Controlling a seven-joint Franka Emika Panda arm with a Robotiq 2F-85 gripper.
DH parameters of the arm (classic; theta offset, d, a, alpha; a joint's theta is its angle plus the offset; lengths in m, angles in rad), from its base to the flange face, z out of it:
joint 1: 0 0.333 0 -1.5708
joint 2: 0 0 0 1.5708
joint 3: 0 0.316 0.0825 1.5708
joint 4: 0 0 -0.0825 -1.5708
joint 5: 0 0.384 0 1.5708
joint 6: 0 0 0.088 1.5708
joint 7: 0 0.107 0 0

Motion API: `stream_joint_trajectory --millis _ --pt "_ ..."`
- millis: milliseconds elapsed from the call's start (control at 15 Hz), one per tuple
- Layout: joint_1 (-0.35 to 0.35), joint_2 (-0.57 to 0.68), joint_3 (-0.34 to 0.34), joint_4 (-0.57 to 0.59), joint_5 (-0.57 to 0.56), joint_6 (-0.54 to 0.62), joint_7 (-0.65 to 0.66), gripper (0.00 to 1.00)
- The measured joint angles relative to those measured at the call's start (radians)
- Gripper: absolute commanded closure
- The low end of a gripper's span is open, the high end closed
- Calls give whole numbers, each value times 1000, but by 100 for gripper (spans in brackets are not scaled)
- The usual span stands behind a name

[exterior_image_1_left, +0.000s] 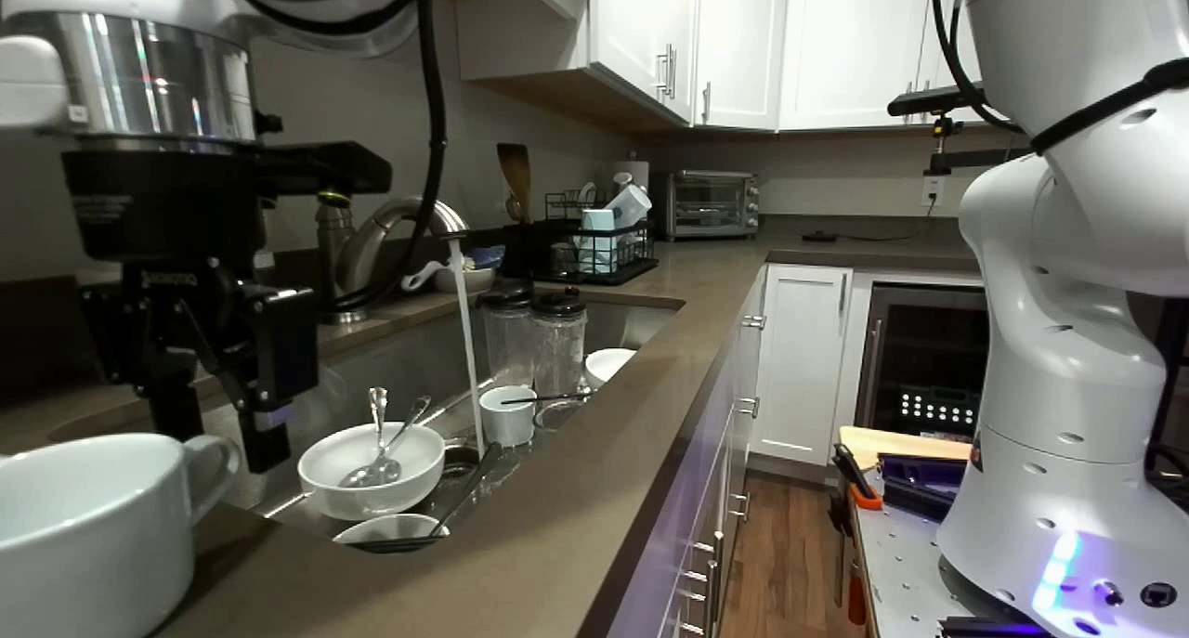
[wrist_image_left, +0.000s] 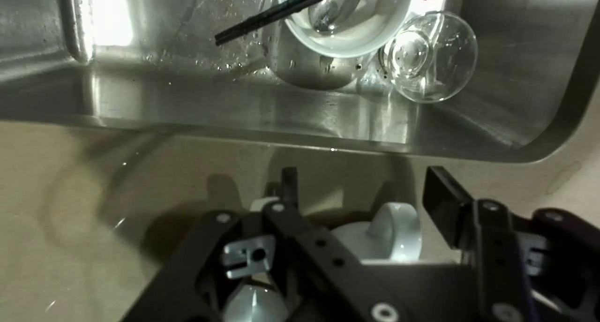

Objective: Pick up the white mug then pour some water into it and put it to the right side of the sink.

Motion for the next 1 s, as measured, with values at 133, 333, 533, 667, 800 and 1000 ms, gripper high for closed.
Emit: stream_joint_trajectory --millis 133,333,533,667,800,1000 --pt "0 14 2 17 0 -7 -7 54" --pt "0 34 2 38 0 -18 -11 36" --pt "0 49 2 57 0 -31 -11 25" --pt "0 55 2 69 0 -45 -11 28" --pt "0 61 4 82 1 -59 -11 29" --pt "0 70 11 97 1 -77 -11 30"
